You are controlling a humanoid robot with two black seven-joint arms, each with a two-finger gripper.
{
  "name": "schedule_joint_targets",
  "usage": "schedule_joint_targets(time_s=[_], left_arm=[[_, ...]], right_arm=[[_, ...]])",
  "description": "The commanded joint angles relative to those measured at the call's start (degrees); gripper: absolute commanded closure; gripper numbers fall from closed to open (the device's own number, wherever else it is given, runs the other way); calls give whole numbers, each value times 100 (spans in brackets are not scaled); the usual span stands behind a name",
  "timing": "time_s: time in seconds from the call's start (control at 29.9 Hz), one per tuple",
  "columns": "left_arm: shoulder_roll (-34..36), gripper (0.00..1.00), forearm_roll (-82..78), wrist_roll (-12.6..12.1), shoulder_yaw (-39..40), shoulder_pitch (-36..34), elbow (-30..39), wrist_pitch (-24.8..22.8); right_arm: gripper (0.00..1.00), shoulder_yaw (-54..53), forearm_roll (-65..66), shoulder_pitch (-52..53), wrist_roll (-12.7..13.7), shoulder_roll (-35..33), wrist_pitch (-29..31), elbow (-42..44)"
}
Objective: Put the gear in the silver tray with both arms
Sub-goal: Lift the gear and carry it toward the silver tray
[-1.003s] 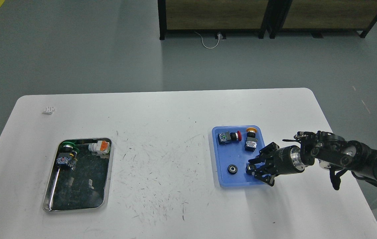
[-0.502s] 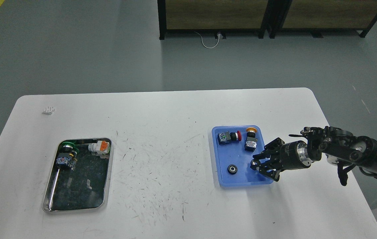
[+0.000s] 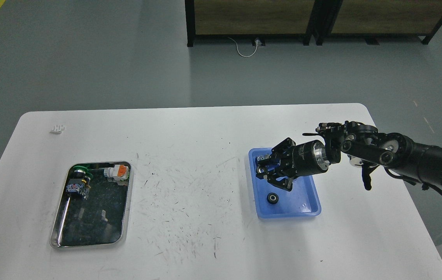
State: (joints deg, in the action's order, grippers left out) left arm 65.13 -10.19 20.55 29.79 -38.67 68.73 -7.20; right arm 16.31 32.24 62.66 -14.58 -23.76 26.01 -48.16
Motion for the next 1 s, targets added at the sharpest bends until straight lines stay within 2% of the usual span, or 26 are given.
schedule_joint_targets(time_s=[0.0,0.4,0.97], left_arm=[[-9,1,-1,-7,0,0,0,17],[-44,1,113,-7,0,17,27,78],[-35,1,113,-7,0,44,194,131]], right_arm=[[76,127,-104,115,-27,337,1,52],[75,223,-271,71,-62,1268,62,219],[75,434,-227,-166,-159,1972,168,219]])
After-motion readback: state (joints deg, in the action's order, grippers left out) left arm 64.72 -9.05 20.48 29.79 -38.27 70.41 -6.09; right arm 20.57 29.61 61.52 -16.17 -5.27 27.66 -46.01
